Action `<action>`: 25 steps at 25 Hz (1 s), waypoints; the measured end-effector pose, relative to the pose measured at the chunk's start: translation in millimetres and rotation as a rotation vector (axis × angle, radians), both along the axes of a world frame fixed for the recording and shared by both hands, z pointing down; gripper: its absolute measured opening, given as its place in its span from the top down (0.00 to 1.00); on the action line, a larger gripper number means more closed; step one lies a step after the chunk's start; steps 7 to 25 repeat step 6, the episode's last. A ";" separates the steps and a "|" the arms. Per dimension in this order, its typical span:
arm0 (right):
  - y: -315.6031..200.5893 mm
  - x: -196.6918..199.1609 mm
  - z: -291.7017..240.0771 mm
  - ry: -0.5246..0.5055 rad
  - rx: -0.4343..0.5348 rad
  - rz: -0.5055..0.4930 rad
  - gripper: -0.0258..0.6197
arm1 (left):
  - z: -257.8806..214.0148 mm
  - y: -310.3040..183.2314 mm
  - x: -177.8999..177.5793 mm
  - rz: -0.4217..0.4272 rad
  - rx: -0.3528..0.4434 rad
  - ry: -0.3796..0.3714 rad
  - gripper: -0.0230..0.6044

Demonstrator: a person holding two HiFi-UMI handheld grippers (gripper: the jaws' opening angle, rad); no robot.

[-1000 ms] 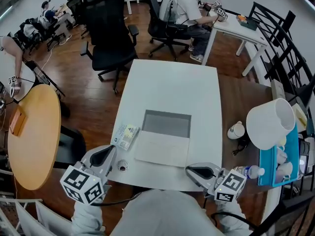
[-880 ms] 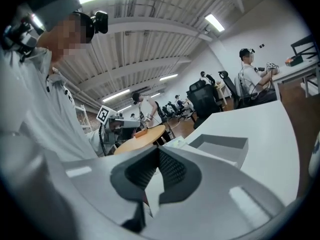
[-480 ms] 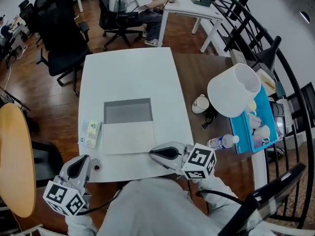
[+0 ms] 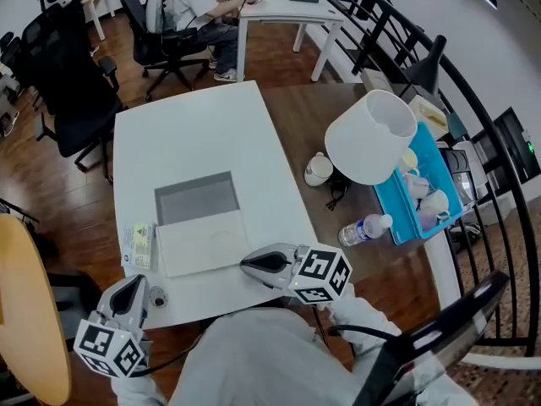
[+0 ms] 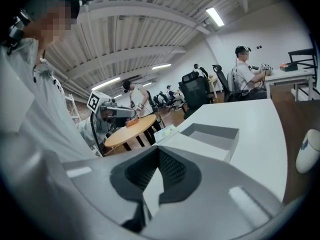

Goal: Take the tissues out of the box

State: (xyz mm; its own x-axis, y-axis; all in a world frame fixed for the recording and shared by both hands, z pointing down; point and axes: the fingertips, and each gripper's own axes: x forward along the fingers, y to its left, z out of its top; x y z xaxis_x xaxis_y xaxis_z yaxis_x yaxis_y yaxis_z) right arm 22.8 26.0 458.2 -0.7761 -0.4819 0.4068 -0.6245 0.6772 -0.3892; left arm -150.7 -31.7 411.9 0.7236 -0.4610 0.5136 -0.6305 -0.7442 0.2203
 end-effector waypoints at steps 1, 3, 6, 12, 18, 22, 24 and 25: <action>0.7 2.5 1.9 -0.001 -0.005 0.005 0.96 | 2.2 0.2 2.8 0.004 -0.003 -0.006 0.94; 0.6 7.8 4.0 -0.002 -0.008 0.010 0.96 | 5.1 -1.4 8.4 0.009 -0.002 -0.021 0.94; -1.0 17.6 6.7 0.002 -0.014 0.019 0.96 | 7.9 -5.0 17.8 0.014 0.003 -0.040 0.94; -1.0 17.6 6.7 0.002 -0.014 0.019 0.96 | 7.9 -5.0 17.8 0.014 0.003 -0.040 0.94; -1.0 17.6 6.7 0.002 -0.014 0.019 0.96 | 7.9 -5.0 17.8 0.014 0.003 -0.040 0.94; -1.0 17.6 6.7 0.002 -0.014 0.019 0.96 | 7.9 -5.0 17.8 0.014 0.003 -0.040 0.94; -1.0 17.6 6.7 0.002 -0.014 0.019 0.96 | 7.9 -5.0 17.8 0.014 0.003 -0.040 0.94; -1.0 17.6 6.7 0.002 -0.014 0.019 0.96 | 7.9 -5.0 17.8 0.014 0.003 -0.040 0.94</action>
